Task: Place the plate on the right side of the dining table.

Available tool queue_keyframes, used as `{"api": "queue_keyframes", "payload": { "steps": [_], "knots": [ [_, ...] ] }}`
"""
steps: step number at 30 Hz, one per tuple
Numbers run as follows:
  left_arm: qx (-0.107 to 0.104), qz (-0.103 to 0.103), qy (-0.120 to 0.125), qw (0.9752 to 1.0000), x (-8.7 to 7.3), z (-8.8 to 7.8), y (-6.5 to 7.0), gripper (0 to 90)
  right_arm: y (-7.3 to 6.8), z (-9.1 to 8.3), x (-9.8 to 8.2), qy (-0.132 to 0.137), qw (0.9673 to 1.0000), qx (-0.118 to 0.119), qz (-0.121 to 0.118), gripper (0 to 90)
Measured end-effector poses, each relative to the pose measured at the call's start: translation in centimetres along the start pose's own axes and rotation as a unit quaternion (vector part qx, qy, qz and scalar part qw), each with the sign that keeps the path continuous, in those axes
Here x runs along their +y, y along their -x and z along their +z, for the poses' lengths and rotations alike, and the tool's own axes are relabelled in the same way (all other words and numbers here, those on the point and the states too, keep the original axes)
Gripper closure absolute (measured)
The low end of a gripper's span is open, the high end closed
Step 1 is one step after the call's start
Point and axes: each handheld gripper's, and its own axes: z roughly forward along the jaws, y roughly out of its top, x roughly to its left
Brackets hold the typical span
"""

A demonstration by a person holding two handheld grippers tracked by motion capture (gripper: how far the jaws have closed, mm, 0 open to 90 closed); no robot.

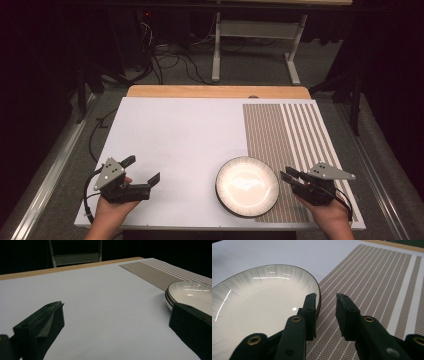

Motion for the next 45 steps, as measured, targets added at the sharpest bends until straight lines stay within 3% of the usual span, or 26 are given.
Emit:
{"api": "queue_keyframes", "payload": {
  "steps": [4, 13, 27, 30, 37, 45],
  "knots": [
    [-0.004, 0.0, 0.001, 1.0, 0.1, 0.1, 0.3, 0.6, 0.0, -0.2, 0.2, 0.0, 0.9999, -0.004, 0.01, 78.4],
    [-0.014, 0.002, -0.008, 0.9999, 0.2, 0.2, 0.5, 2.6, 0.1, -0.3, 0.2, -0.025, 0.9991, 0.023, 0.026, 90.0],
    [-0.021, 0.011, 0.002, 0.9997, 0.3, 0.0, 0.6, 8.4, -0.2, 0.0, 0.3, -0.048, 0.9982, 0.037, 0.008, 90.0],
    [-0.028, 0.016, -0.008, 0.9994, 0.4, 0.2, 0.8, 3.2, -0.3, 0.1, 0.2, -0.057, 0.9976, 0.04, 0.002, 90.0],
    [-0.03, 0.022, -0.013, 0.9992, 0.4, 0.3, 1.1, 0.8, -0.4, 0.3, 0.2, -0.065, 0.9969, 0.045, -0.004, 90.0],
    [-0.033, 0.015, -0.01, 0.9993, 0.4, 0.3, 1.1, 0.5, -0.6, 0.5, 0.1, -0.074, 0.9961, 0.047, -0.006, 90.0]
  ]
}}
